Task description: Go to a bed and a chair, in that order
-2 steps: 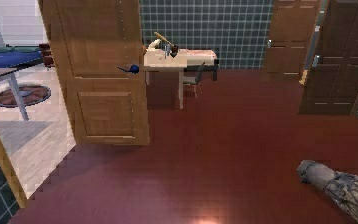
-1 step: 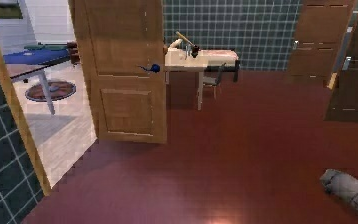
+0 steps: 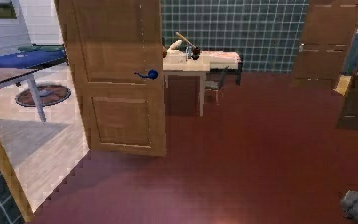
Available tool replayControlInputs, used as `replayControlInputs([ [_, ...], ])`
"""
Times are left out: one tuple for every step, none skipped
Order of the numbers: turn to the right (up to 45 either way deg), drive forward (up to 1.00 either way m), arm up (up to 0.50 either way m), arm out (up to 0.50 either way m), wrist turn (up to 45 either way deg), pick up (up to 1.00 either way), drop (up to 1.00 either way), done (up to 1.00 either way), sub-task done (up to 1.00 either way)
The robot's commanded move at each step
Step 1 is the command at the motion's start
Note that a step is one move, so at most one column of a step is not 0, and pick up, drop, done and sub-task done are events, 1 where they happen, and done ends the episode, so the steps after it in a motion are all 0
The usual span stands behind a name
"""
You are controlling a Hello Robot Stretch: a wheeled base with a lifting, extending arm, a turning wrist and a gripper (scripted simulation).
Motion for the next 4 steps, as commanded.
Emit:
replayControlInputs([
  [21.0,0.00,0.00,0.00,0.0,0.00,0.00,0.00,0.00],
  [0.0,1.00,0.00,0.00,0.0,0.00,0.00,0.00,0.00],
  [3.0,0.00,0.00,0.00,0.0,0.00,0.00,0.00,0.00],
  [-3.0,0.00,0.00,0.00,0.0,0.00,0.00,0.00,0.00],
])
